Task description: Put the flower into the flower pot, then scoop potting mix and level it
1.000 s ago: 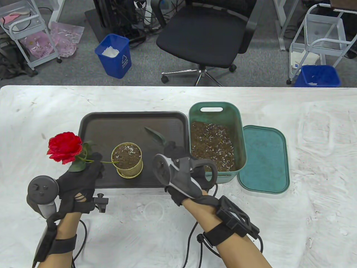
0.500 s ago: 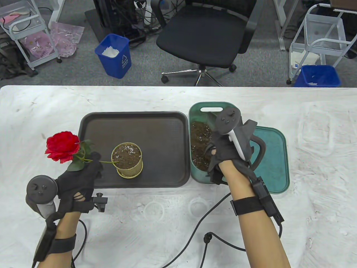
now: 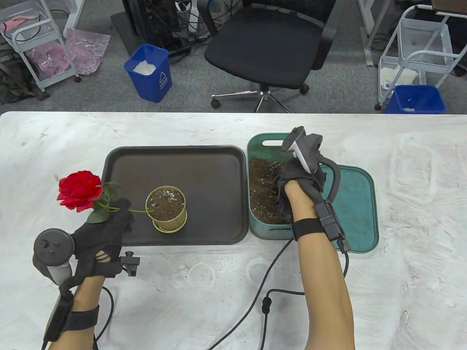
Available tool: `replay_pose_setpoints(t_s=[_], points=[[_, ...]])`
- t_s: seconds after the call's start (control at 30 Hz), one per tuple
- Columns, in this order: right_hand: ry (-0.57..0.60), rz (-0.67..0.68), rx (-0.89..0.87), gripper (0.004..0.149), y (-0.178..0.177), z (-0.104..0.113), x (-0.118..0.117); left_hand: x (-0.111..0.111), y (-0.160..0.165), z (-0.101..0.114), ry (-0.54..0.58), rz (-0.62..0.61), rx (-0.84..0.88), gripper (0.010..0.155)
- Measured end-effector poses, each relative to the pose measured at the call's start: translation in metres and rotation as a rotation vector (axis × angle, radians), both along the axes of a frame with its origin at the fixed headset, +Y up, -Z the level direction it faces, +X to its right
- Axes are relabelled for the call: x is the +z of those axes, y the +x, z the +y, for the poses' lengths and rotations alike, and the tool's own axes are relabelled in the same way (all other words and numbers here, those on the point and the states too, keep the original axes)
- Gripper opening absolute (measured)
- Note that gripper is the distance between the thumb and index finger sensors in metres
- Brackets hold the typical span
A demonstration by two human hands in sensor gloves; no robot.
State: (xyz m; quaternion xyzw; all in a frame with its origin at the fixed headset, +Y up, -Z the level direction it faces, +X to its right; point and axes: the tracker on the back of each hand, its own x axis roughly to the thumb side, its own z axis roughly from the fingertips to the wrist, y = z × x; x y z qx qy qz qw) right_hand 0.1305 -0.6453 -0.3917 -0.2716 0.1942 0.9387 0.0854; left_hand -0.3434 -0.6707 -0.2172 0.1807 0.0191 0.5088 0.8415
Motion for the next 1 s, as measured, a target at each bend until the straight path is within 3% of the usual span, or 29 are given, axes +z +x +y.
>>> replay_pose_setpoints(t_s=[0.3,0.53,0.77,1.0], points=[[-0.107,-0.021,-0.369,0.054,0.003,-0.019,-0.009,0.0,-0.001,0.0,0.001,0.004,-0.005,0.043],[-0.22,-0.012,-0.52,0.056,-0.005,-0.031,-0.011,0.0,-0.001,0.001,0.002,0.005,-0.01,0.043],[-0.21,-0.028,-0.646,0.056,-0.003,-0.026,-0.003,0.0,-0.001,0.0,0.001,0.006,-0.007,0.043],[-0.15,-0.104,-0.84,0.055,0.011,-0.016,0.022,0.0,-0.001,0.0,0.001,0.001,-0.005,0.043]])
